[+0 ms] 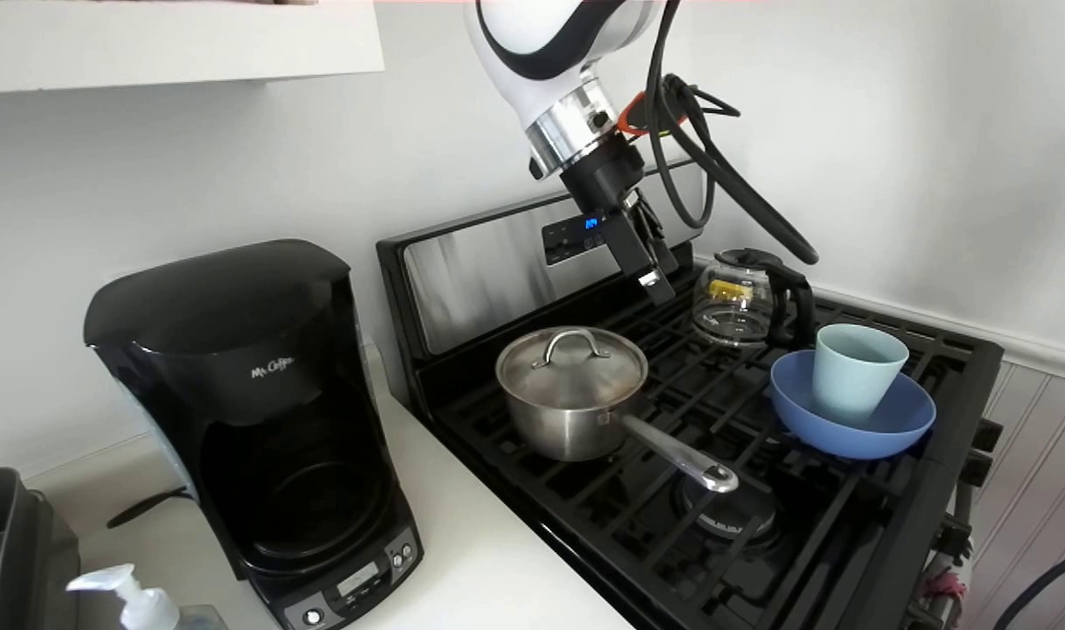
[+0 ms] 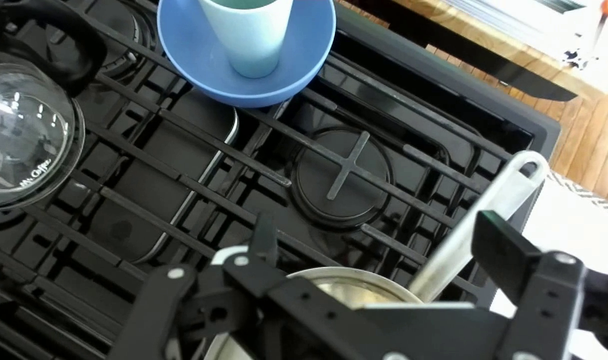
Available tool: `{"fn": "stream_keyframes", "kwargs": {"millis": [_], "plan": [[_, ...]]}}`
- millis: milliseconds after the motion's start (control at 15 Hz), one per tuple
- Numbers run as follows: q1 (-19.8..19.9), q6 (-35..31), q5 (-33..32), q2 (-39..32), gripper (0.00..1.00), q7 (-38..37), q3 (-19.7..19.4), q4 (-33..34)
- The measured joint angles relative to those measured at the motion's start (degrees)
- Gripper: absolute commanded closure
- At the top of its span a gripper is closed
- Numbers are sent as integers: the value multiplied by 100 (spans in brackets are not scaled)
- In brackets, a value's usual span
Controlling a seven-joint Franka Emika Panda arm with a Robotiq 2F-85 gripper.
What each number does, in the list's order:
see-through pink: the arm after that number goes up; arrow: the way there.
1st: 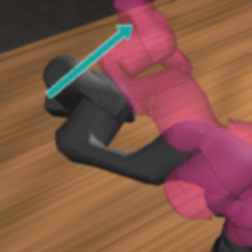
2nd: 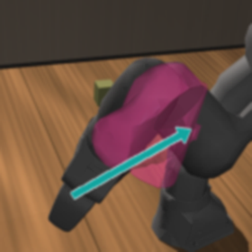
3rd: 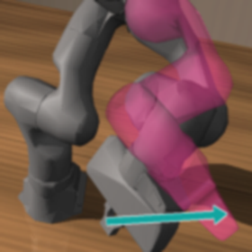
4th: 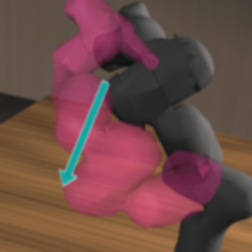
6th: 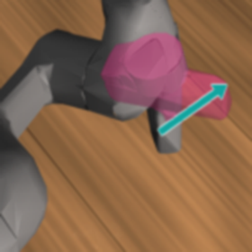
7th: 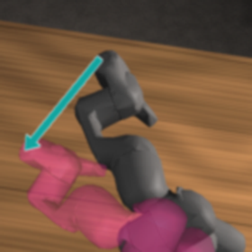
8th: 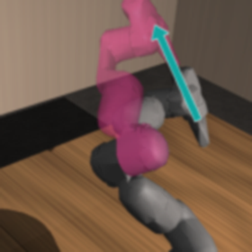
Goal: Pick up the silver pot lid from the silver pot and put it on the bottom right cooker on the hob of the stove
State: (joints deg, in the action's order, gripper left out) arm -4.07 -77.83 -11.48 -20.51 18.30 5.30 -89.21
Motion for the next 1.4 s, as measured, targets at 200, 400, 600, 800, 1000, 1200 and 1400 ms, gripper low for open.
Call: {"fn": "stream_keyframes", "kwargs": {"millis": [200, 400, 600, 800, 1000, 1200, 1400], "plan": [[-18, -69, -3, -51, 0, -9, 3, 48], [-3, -896, -20, -88, 0, -86, -14, -22], [6, -1865, -2, -236, 0, -88, -13, -63], [-41, -2432, 24, -365, 0, -88, 47, -78], [-145, -2903, 21, -371, 0, -88, 83, -260], [-145, -3390, 11, -378, 0, -32, 89, -531], [-74, -3667, 11, -392, 0, 215, 74, -691]]}}
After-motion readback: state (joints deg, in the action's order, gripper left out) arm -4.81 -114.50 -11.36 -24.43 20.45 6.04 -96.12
